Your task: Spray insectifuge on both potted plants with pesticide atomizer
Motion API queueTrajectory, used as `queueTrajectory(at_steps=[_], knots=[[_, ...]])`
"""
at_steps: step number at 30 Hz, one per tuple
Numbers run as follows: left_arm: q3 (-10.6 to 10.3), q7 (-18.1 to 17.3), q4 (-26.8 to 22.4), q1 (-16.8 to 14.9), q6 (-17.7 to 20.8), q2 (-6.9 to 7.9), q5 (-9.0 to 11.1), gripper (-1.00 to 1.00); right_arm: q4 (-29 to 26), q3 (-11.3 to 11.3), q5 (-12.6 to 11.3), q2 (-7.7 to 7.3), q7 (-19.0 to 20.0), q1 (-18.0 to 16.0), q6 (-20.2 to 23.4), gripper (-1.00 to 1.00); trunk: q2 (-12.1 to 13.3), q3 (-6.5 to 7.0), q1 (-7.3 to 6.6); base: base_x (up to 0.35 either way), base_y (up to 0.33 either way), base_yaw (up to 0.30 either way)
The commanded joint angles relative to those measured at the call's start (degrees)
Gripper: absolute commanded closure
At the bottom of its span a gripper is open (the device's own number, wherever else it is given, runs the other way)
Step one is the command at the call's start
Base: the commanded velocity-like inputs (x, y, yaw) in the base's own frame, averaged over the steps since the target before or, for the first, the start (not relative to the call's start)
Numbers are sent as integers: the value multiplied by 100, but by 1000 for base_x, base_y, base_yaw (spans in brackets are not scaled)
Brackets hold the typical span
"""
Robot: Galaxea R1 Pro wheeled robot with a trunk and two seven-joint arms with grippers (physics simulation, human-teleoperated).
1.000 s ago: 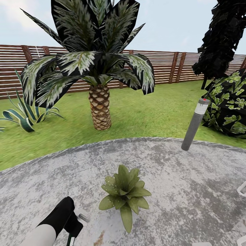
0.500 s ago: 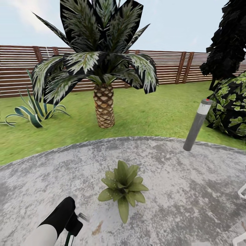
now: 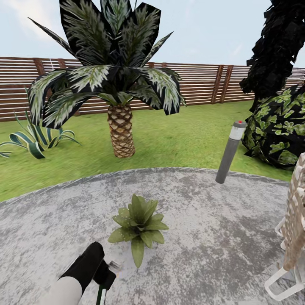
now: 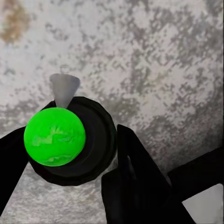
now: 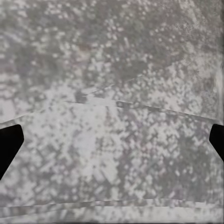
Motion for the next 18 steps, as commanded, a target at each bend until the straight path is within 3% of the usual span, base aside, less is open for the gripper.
queueTrajectory(at_steps=[1,4,7,11,14,18], knots=[[31,-55,-7,-35,39,-107,-76,100,9,-41,61,0,-21,-4,-19,-100,-2,-4,-1,-1,-34,-55],[18,-268,34,-463,755,-168,-22,100,9,-42,61,-1,-19,-7,-17,-100,-2,-3,-1,0,-7,-11],[-16,-573,69,-834,993,-143,-113,100,9,-42,61,-1,-20,-6,-19,-100,-2,-3,-1,0,-1,-2],[-188,-785,348,-1102,1040,-140,-260,100,10,-42,61,-1,-16,-6,-19,-100,-2,-3,-1,0,0,0],[-457,-1082,910,-1407,1037,-183,-325,100,9,-42,61,-1,-17,-4,-18,-100,-2,-3,-1,0,0,0],[-694,-1246,1218,-1511,1024,-187,-338,100,14,-42,61,-1,-18,-7,-19,-100,-2,-3,-1,0,0,0]])
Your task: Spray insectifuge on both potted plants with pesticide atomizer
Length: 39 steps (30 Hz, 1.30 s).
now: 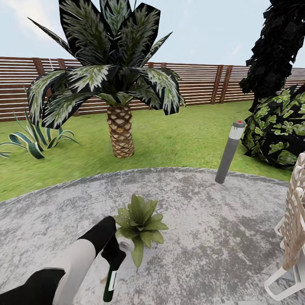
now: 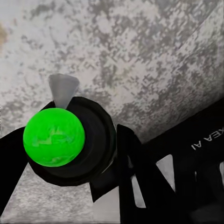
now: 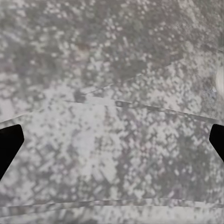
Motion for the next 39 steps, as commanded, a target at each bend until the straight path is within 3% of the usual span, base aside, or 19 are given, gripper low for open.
queueTrajectory(at_steps=[1,4,6,8,10,13,23,31,34,37,39], knots=[[-2,-65,7,30,21,27,-54,100,10,-41,61,0,-19,-3,-19,-100,-2,-5,-1,0,0,0],[-64,-75,29,139,-1,309,-116,100,10,-41,61,0,-18,-1,-19,-100,-2,-5,-1,0,0,0],[-148,-66,20,399,-7,380,-161,100,11,-41,61,0,-20,-3,-19,-100,-2,-5,-1,0,0,0],[-216,-67,4,460,-6,262,-165,100,9,-41,61,0,-19,-3,-18,-100,-2,-5,-1,0,0,0],[-260,-67,-34,463,-1,22,-166,100,5,-41,61,0,-22,-3,-16,-100,-2,-5,-1,0,0,0],[-279,-63,-47,459,0,-117,-180,100,10,-41,61,0,-22,-4,-18,-100,-2,-5,-1,0,0,0],[-287,138,-75,917,-5,-5,-190,100,16,-40,61,0,-20,-4,-19,-100,-2,-5,-1,0,0,0],[-249,253,-895,736,33,-130,-119,100,12,-41,61,0,-25,-3,-19,-100,-2,-5,-1,0,0,0],[-241,249,-880,513,32,-86,-108,100,12,-41,61,0,-26,-1,-19,-100,-2,-5,-1,0,0,0],[-237,249,-862,520,11,-51,-127,100,12,-41,61,0,-25,-4,-19,-100,-2,-5,-1,0,0,-2],[-238,245,-853,543,-4,84,-138,100,12,-41,61,0,-24,-3,-19,-100,-2,-5,-1,0,0,-123]])
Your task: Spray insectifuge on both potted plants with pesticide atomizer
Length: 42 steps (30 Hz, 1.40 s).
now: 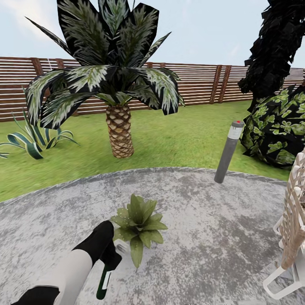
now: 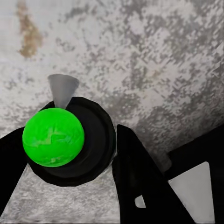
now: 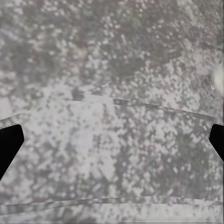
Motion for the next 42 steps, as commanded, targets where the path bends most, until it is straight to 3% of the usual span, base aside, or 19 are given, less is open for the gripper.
queueTrajectory(at_steps=[1,3,6,27,31,42], knots=[[-3,-58,2,2,42,95,3,100,11,-42,60,0,-21,-6,-19,-100,-2,-5,-1,0,0,-222],[-3,-60,28,22,36,206,9,100,16,-41,60,0,-19,-6,-19,-100,-2,-5,-1,0,0,-246],[-16,-60,101,192,32,255,-26,100,18,-39,60,0,-22,-4,-20,-100,-2,-5,-1,0,0,-164],[-46,-42,199,353,34,181,-36,100,2,-38,60,0,-24,-6,-20,-100,-2,-48,-1,-14,49,-55],[-42,-51,153,273,39,176,-44,100,2,-41,60,0,-24,-5,-19,-100,-163,-139,87,0,0,0],[-49,-52,67,13,41,190,-50,100,6,-37,60,0,-24,-6,-19,-100,-176,-439,113,0,0,0]])
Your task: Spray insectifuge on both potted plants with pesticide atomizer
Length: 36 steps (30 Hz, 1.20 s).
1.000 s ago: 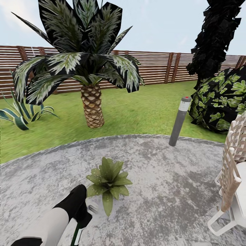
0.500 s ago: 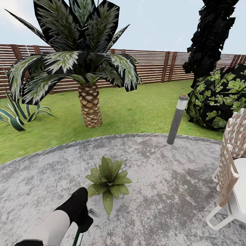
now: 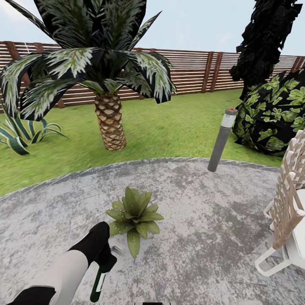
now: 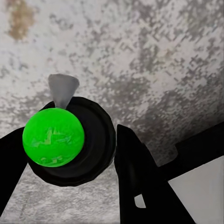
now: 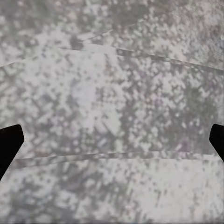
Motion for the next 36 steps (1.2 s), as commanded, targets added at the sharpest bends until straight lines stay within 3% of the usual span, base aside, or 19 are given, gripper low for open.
queueTrajectory(at_steps=[1,2,4,7,11,15,17,24,33,35,36], knots=[[-13,-53,-10,-1,22,-5,-47,100,9,-39,61,0,-22,-3,-19,-100,-2,-6,-1,0,0,0],[-5,-53,-13,-1,24,-13,-41,100,10,-39,61,0,-22,-2,-19,-100,-2,-6,-1,0,0,0],[-4,-53,-17,-7,28,-219,-37,100,11,-39,61,0,-22,-3,-20,-100,-2,-6,-1,0,0,0],[-8,-53,-17,-57,33,-398,-31,100,10,-42,61,0,-22,-3,-19,-100,-2,-7,-1,0,0,0],[-8,-59,-12,-124,32,-342,-43,100,8,-42,61,0,-22,-3,-18,-100,-2,-7,-1,0,0,0],[-8,-64,-1,-78,19,-60,-20,100,8,-42,61,0,-22,-3,-19,-100,-2,-7,-1,0,0,0],[-21,-63,6,-49,13,-8,-7,100,10,-40,61,0,-22,-4,-20,-100,-2,-7,-1,0,0,0],[12,-66,99,-8,13,-141,18,100,11,-43,69,0,-22,-4,-19,-100,-2,-7,-1,0,0,0],[-27,-83,97,-75,24,-159,-8,100,27,-38,78,-9,-18,-2,-19,-100,-2,-7,-1,42,116,0],[-53,-203,92,-124,26,-175,-17,100,22,-38,78,-9,-16,-1,-19,-100,-2,-7,-1,5,38,0],[-182,-372,90,-210,26,-194,-34,100,23,-38,78,-9,-18,-3,-19,-100,-2,-7,-1,2,15,0]])
